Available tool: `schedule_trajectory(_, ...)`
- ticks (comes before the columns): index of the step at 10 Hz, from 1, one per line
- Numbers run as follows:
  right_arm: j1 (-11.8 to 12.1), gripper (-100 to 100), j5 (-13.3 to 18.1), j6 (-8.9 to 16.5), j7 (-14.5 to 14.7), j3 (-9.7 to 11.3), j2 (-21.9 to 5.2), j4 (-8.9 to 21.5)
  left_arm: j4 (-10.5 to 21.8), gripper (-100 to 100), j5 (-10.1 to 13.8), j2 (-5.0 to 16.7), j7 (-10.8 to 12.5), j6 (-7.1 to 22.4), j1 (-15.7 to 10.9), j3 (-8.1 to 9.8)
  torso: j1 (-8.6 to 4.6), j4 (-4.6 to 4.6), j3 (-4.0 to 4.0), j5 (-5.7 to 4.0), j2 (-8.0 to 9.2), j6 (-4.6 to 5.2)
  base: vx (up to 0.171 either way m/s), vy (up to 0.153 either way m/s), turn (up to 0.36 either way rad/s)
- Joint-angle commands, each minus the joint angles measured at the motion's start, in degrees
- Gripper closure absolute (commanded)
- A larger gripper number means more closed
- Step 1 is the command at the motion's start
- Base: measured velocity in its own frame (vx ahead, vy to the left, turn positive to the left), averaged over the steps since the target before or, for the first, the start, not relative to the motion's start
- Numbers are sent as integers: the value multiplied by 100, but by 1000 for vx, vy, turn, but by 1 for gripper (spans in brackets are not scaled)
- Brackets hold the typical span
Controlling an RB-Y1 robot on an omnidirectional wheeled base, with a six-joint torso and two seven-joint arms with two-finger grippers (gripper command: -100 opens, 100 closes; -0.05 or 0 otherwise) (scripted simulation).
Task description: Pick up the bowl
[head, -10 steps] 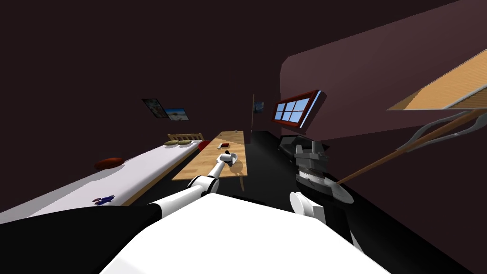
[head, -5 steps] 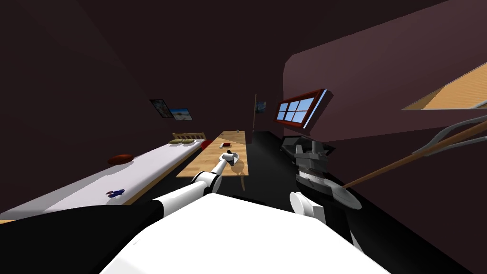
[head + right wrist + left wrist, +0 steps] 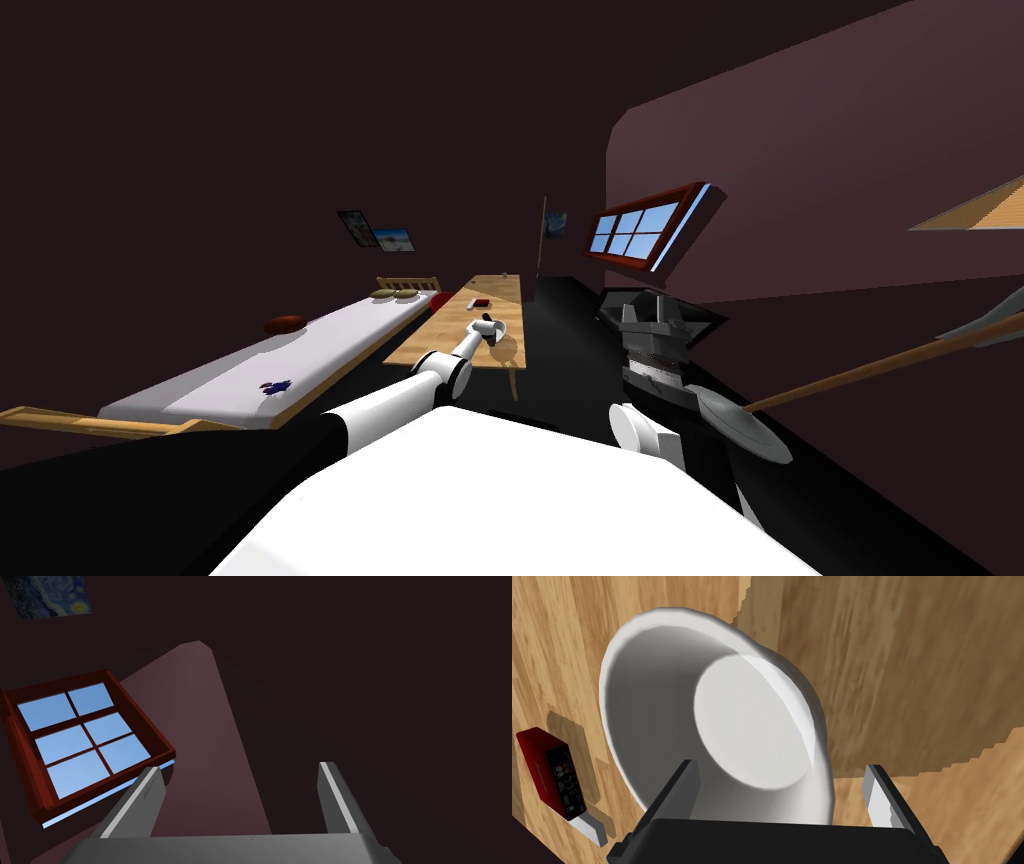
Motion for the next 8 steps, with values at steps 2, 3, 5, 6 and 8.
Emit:
schedule_trajectory(2, 0, 0, 0, 0, 0, 0, 0, 0, 400, -100, 4, 0, -12, -110, -103, 5, 0, 0, -1, 0, -1, 0, -2, 0, -19)
schedule_trajectory(3, 0, 0, 0, 0, 0, 0, 0, 0, 400, -100, 4, 0, -12, -110, -103, 5, 1, -1, -1, 0, -1, -1, 0, 0, 0)
schedule_trajectory(5, 0, 0, 0, 0, 0, 0, 0, 0, 300, 100, -13, -16, 7, -57, -68, -4, 1, 0, -1, 0, -2, -1, 0, 0, 0)
schedule_trajectory(6, 0, 0, 0, 0, 0, 0, 0, 0, 297, 100, -13, -16, 7, -56, -67, -4, 1, 0, -1, 0, -2, -1, 0, 0, 0)
schedule_trajectory(8, 0, 0, 0, 0, 0, 0, 0, 0, 301, 100, -14, -17, 5, -51, -65, -5, 2, 1, -1, 0, -3, -1, 0, 0, 0)
